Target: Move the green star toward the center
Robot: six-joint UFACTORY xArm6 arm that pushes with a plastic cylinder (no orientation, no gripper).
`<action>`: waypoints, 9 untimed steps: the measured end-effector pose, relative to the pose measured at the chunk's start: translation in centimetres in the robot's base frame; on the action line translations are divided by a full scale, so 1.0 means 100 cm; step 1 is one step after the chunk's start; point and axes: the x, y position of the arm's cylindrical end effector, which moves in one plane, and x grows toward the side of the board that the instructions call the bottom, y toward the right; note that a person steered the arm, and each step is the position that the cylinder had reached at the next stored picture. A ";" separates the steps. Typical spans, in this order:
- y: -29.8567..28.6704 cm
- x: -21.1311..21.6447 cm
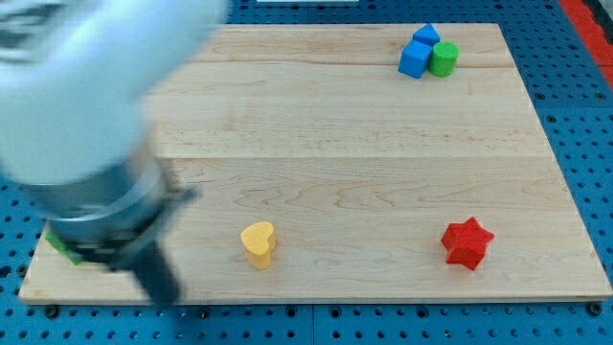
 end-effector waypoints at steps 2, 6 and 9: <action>-0.098 -0.053; -0.048 -0.090; 0.110 -0.158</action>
